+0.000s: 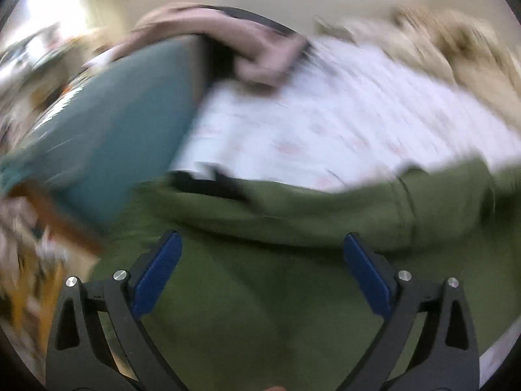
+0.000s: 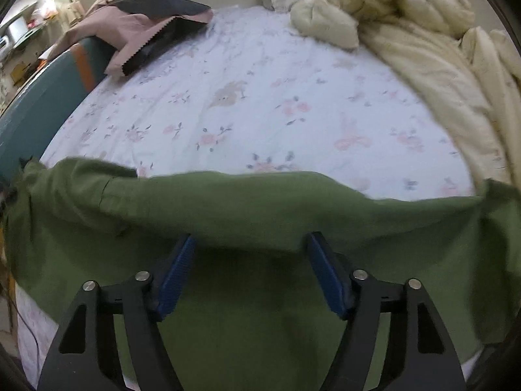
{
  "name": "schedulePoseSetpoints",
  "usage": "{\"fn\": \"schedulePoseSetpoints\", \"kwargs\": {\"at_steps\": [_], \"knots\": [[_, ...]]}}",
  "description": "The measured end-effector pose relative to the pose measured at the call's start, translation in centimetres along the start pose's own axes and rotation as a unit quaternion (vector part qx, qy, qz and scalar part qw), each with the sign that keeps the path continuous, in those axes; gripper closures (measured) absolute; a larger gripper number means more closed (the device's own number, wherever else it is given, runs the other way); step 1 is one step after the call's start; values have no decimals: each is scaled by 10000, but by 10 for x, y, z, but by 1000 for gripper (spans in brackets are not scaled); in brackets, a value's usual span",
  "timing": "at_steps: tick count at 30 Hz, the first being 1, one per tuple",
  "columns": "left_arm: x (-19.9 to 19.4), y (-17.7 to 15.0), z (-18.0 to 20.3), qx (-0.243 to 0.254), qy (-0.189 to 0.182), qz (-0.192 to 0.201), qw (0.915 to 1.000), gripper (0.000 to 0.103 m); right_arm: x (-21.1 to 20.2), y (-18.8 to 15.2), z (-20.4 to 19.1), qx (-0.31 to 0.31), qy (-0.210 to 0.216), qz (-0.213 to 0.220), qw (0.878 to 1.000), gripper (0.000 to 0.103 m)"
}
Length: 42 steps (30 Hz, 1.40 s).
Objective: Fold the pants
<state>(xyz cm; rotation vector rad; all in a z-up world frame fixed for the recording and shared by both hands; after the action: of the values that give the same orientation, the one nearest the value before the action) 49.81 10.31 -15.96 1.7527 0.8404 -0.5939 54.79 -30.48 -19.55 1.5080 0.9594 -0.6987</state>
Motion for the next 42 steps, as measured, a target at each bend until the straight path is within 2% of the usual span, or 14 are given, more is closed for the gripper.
{"fn": "schedulePoseSetpoints", "kwargs": {"at_steps": [3, 5, 6, 9, 12, 16, 21, 25, 28, 32, 33, 38, 41, 42], "knots": [[33, 16, 20, 295, 246, -155, 9991, 5, 28, 25, 1, -6, -336, 78, 9994, 31], [55, 27, 10, 114, 490, -237, 9985, 5, 39, 36, 8, 159, -680, 177, 9974, 31], [77, 29, 3, -122, 539, -591, 9967, 5, 48, 39, 16, 327, -844, 123, 9958, 30], [119, 6, 0, -711, 42, -1680, 9832, 3, 65, 33, 29, 679, -813, -104, 9943, 29], [116, 8, -7, -966, -4, -1530, 9835, 3, 48, 31, 28, 755, -680, 173, 9947, 29], [77, 5, -9, -996, -188, -1046, 9893, 4, -13, 11, 35, 1287, 12, 897, 9876, 29], [10, -30, -23, -1307, -502, -585, 9884, 4, -77, -73, 74, 2291, 433, 1145, 9657, 25], [-33, -91, -59, -2309, -293, -678, 9702, 4, -87, -140, 118, 3267, 644, 985, 9378, 21], [-59, -132, -92, -3302, -155, -604, 9418, 4, -77, -179, 146, 4143, 1121, 743, 9002, 21], [-67, -191, -94, -3669, -291, -1246, 9214, 3, -78, -186, 157, 4559, 1596, 809, 8719, 21], [-65, -208, -97, -3867, -237, -1401, 9112, 3, -78, -184, 161, 4703, 1633, 842, 8632, 21], [-39, -214, -123, -4489, 52, -1100, 8868, 3, -72, -167, 186, 4844, 1576, 1125, 8532, 21], [-19, -193, -135, -4546, 55, -686, 8880, 3, -77, -156, 209, 4983, 1447, 1400, 8433, 21], [-10, -185, -135, -4580, -148, -562, 8870, 3, -77, -154, 217, 5085, 1423, 1458, 8366, 21]]}}
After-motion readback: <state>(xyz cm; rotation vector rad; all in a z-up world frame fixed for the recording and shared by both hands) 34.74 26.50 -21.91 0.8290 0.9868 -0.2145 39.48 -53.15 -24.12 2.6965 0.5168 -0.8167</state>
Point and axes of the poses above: each gripper's, at about its wrist camera, not at the fingertips, and x roughly the way its jaws point, z to its right, y to its top, the point moved 8 cm from there along x, roughly the way its jaws point, and after that the axes turned 6 degrees about x, right-handed, at the moved point
